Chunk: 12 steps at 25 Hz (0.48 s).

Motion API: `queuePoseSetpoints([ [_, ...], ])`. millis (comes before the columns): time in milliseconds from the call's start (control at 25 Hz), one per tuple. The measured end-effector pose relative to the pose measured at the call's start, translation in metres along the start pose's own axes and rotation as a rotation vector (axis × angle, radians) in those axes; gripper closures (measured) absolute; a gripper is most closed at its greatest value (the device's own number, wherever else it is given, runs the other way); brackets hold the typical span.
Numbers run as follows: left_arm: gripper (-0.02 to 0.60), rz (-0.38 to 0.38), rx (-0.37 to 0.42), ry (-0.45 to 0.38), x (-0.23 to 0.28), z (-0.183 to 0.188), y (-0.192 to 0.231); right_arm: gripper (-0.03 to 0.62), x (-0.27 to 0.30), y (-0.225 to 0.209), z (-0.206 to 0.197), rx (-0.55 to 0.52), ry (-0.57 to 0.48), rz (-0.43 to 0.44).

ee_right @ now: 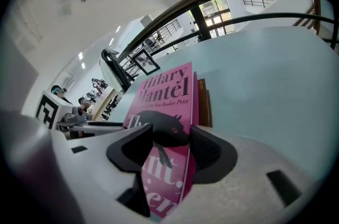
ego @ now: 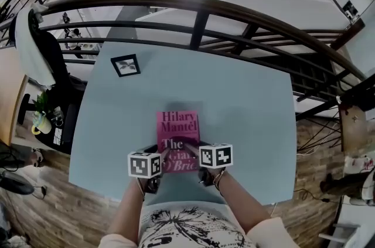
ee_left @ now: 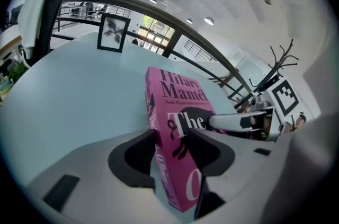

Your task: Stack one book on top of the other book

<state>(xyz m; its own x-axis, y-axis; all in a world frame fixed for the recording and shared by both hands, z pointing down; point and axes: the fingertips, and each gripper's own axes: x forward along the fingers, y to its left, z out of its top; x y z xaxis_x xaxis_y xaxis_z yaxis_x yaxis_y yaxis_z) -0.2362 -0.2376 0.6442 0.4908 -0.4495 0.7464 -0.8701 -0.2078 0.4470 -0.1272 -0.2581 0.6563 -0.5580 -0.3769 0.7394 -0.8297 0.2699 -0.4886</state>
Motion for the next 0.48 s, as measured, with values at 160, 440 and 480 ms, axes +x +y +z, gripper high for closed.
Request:
queuePoseSetpoints([
  [160, 0.391, -0.015, -0.018, 0.005, 0.007, -0.001, 0.004, 0.381, 0.006, -0.005, -0.001, 0.009, 0.001, -0.016],
  [440, 0.39, -0.067, -0.032, 0.008, 0.015, -0.006, 0.002, 0.333, 0.007, -0.01, 0.001, -0.047, -0.004, -0.068],
  [480, 0.391, -0.064, -0.029, 0.008, 0.015, -0.006, 0.002, 0.322, 0.007, -0.011, 0.001, -0.05, -0.006, -0.074],
])
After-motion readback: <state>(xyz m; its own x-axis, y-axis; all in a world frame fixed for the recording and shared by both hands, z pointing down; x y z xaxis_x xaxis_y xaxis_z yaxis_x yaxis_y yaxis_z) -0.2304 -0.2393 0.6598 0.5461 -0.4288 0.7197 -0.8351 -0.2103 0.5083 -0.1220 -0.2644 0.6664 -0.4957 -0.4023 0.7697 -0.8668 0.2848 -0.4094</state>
